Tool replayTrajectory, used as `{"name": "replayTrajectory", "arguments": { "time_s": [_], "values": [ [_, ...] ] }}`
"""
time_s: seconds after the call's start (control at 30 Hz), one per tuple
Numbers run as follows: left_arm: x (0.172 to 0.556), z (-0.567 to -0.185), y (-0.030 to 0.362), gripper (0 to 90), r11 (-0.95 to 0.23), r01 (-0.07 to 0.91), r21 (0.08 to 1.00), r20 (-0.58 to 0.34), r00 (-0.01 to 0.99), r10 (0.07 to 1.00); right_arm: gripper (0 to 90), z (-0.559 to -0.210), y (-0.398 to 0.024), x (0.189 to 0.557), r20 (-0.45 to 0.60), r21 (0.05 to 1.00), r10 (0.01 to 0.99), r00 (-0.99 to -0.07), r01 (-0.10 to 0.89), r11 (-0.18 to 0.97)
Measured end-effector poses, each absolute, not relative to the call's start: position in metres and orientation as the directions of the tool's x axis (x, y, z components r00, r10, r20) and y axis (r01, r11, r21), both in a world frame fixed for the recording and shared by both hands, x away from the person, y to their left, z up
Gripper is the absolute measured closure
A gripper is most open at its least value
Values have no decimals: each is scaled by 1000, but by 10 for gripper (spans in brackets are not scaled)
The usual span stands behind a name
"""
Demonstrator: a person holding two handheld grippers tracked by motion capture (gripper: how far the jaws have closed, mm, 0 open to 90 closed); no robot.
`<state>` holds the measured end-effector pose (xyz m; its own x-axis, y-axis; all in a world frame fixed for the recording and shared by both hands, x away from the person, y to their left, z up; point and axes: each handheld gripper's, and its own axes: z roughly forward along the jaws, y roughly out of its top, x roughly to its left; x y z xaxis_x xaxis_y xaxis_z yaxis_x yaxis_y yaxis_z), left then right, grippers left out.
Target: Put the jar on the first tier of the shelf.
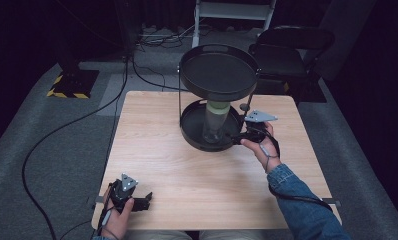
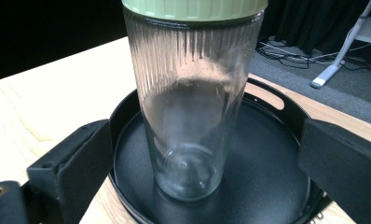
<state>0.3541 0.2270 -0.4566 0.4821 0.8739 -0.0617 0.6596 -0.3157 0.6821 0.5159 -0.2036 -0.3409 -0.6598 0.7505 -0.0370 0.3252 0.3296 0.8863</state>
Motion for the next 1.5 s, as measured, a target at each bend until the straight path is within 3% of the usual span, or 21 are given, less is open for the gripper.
{"name": "replayTrajectory", "arguments": {
  "time_s": [0.8, 1.5],
  "values": [
    [355, -456, 228, 1, -324, 657, 681, -59, 490, 869, 38, -323, -228, 485, -53, 884, 737, -674, 312, 348],
    [355, -456, 228, 1, -326, 656, 680, -58, 492, 869, 38, -331, -270, 456, -29, 863, 772, -635, 374, 340]
  ]
}}
